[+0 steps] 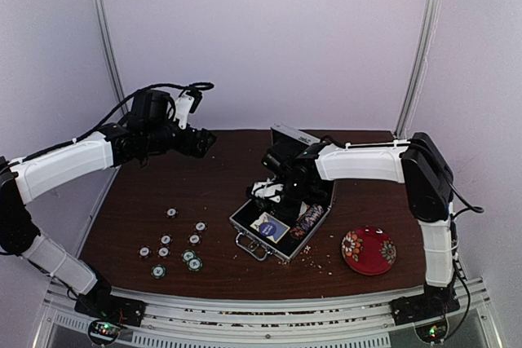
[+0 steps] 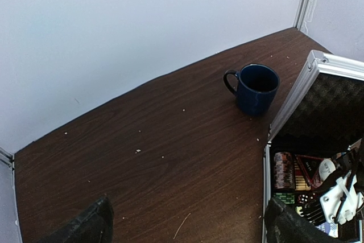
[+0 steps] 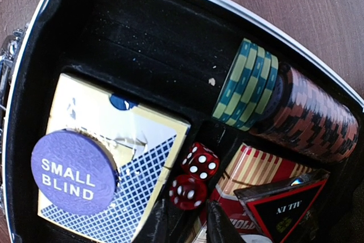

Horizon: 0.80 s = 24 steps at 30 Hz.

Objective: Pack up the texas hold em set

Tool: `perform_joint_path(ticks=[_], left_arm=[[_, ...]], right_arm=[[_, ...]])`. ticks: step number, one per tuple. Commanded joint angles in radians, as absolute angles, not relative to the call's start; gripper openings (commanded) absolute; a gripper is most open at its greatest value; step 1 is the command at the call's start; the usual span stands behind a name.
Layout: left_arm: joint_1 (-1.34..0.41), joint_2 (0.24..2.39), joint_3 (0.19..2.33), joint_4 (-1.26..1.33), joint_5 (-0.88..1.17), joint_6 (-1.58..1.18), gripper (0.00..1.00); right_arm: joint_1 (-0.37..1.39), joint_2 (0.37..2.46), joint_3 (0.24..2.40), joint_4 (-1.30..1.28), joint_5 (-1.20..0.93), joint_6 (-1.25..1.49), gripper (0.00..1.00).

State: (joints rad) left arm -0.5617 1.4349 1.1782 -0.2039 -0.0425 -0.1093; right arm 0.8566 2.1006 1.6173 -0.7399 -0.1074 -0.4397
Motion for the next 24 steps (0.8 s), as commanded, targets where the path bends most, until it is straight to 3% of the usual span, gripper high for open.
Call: perform_joint_path(ticks=[1,11,24], left_arm=[[-0.552,1.419,1.200,-0.190,-0.031,-0.103,0.94],[-0.552,1.420,1.198,-0.190,-0.036,-0.101,0.94],[-0.554,1.429,1.200,-0.193,-0.044,-0.098,0.94]], right_arm=[[0.851,2.099,1.643,-0.731,-0.098,-0.431,0.26],[0.852,1.989,1.606,-0.777,-0.191,-0.473,0.25],[0.852,1.768,1.308,-0.840,-0.320,-0.633,0.21]])
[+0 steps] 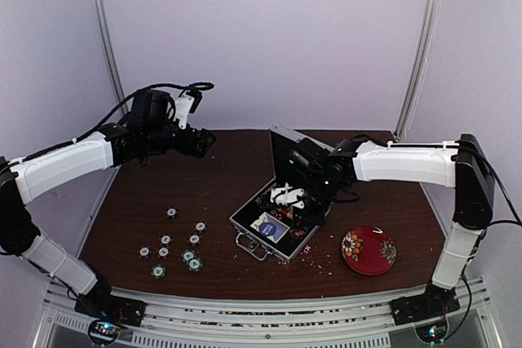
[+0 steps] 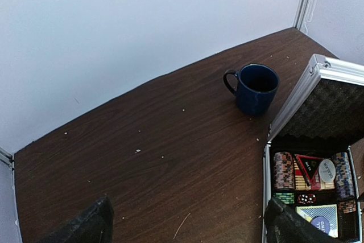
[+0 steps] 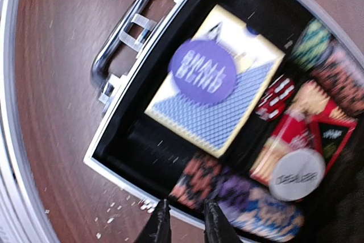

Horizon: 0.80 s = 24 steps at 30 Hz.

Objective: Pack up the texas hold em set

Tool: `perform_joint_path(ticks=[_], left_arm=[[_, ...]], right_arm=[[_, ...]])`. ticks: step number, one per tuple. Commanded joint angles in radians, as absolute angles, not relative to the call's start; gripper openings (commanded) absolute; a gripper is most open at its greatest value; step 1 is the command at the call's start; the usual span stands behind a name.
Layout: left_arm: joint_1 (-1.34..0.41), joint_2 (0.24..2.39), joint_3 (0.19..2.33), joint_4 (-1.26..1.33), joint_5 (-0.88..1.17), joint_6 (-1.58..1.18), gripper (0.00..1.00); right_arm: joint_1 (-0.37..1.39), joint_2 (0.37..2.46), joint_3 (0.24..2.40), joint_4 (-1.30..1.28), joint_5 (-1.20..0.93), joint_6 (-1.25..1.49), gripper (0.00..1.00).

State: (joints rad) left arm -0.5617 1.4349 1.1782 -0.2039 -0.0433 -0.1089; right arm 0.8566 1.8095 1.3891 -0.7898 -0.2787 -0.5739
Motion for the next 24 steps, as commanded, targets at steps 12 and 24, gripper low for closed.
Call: perform_joint_path(ticks=[12,24], left_arm=[[-0.551,1.437,1.201,-0.195,-0.039,-0.099,0.94],[-0.552,1.434,1.199,-0.195,-0.036,-0.099,0.94]], right_arm=[[0.851,1.710,1.120,-0.829,-0.299,-0.661,0.23],[0.852,1.780,1.109,-0.708,-0.283,-0.612,0.30]])
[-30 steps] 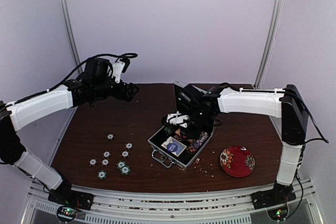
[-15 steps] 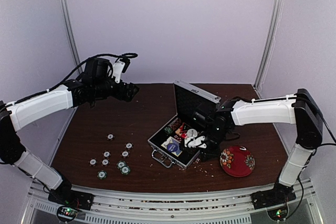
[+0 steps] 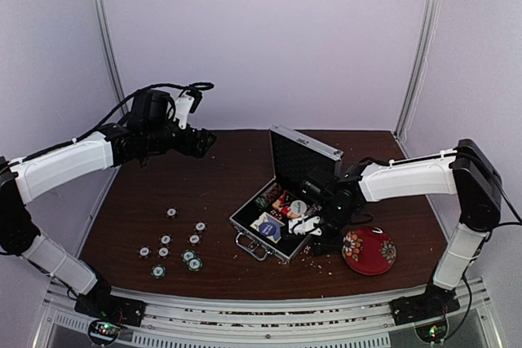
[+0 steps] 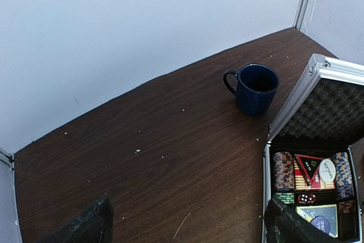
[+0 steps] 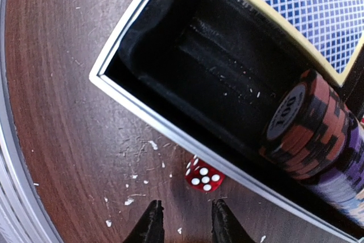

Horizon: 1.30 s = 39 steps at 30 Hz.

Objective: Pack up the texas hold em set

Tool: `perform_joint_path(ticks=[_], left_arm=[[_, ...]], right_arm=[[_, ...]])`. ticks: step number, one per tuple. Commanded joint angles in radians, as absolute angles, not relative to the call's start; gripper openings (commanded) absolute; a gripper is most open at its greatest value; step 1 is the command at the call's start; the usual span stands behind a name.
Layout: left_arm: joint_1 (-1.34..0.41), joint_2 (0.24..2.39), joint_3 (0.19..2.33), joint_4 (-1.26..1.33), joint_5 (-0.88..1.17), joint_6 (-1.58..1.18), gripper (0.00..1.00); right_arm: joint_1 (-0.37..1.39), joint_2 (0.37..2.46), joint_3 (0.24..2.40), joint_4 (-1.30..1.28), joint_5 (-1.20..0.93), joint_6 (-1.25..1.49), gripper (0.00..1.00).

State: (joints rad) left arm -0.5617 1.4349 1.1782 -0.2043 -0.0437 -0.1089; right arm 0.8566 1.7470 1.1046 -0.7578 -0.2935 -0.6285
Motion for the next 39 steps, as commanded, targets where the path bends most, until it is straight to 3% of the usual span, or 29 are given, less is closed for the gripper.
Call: perform_joint_path(ticks=[1,22,39], left_arm=[[-0.551,1.434,1.200,-0.194,-0.035,-0.099,0.94],[-0.552,1.434,1.200,-0.195,-0.027,-0.100,0.94],[-0.553,1.434,1.201,-0.196,-0.027,-0.100,0.94]], right_arm=[[0.851,1.791,1.114,-0.703,-0.286,-0.609,0.30],[0.926,1.790,1.109,-0.649,-0.308,-0.640,0.33],[0.928,1.786,1.125,-0.676,-0.308,-0.641,0.16]])
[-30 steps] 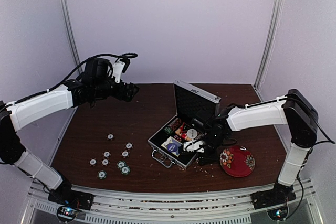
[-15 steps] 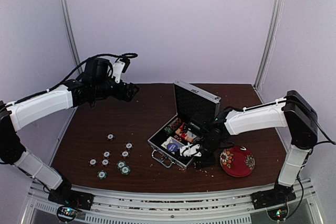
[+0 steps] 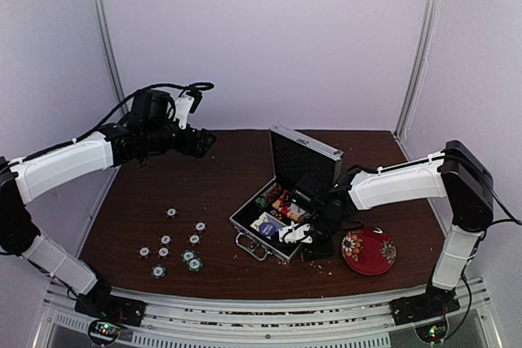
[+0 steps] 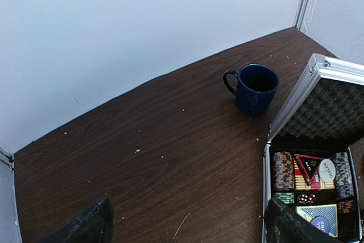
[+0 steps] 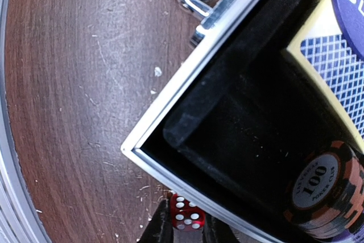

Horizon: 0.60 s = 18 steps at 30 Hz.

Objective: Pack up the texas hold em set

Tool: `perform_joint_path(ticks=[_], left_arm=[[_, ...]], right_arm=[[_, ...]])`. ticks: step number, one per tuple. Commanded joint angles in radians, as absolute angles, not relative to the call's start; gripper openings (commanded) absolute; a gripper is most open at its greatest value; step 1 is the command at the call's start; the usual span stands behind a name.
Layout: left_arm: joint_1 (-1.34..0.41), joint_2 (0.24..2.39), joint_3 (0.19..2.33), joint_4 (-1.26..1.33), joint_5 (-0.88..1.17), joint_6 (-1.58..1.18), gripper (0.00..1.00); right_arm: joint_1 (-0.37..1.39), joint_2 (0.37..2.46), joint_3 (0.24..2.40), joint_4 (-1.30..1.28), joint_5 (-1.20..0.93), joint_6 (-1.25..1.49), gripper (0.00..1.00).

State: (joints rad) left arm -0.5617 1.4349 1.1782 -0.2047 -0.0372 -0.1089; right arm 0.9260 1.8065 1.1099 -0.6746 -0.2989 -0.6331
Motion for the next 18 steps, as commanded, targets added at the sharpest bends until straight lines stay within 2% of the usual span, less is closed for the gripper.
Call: perform_joint_path(ticks=[1,11,18], left_arm=[[-0.553,1.436,1.201,-0.196,-0.029,-0.100,0.94],[-0.552,1.437,1.201,-0.196,-0.034,-0.109,0.94],[-0.551,1.441,1.207,-0.205,-0.063,-0.117,0.93]], right_arm=[[0.929,1.784,1.130,-0.685,-0.313,-0.642,0.15],[0.939,1.744,1.347,-0.884,-0.430,-0.657,0.14],[0.890,1.832,1.496,-0.839,-0.378,-0.541,0.14]])
